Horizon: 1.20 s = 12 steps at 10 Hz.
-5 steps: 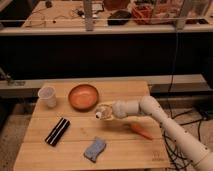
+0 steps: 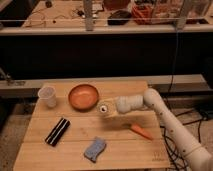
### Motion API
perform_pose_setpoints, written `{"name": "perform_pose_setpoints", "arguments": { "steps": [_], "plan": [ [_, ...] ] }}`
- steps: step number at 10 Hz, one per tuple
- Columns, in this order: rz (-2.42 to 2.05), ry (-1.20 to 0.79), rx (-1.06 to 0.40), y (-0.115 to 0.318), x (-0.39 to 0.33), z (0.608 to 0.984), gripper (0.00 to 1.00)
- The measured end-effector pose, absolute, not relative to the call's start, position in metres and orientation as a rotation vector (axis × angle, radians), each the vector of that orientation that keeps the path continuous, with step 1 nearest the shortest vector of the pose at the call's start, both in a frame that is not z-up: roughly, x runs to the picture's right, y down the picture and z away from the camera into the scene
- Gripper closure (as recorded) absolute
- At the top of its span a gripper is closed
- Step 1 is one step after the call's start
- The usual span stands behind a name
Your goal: Stand the bottle upright
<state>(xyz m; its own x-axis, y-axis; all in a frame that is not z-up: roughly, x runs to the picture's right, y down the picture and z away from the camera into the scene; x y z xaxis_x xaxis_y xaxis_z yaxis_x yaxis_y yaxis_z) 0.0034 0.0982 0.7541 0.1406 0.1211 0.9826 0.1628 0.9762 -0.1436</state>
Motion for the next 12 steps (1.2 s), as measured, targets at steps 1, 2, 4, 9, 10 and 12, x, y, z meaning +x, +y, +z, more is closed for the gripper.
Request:
{"name": "perform_pose_setpoints", "arguments": {
  "steps": [1, 2, 4, 9, 10, 12],
  "plan": [
    [-0.035, -1.426, -0.257, 0.097, 0.006, 0.751, 1.0],
    [-0.053, -1.407, -0.298, 0.094, 0.01, 0.745, 1.0],
    [-0.073, -1.397, -0.365, 0.094, 0.015, 0.74, 1.0],
    [-0.092, -1.484, -0.555, 0.106, 0.026, 0.729, 1.0],
    [-0.107, -1.489, -0.601, 0.111, 0.028, 0.726, 1.0],
    [-0.12, -1.495, -0.656, 0.12, 0.029, 0.722, 1.0]
  ]
}}
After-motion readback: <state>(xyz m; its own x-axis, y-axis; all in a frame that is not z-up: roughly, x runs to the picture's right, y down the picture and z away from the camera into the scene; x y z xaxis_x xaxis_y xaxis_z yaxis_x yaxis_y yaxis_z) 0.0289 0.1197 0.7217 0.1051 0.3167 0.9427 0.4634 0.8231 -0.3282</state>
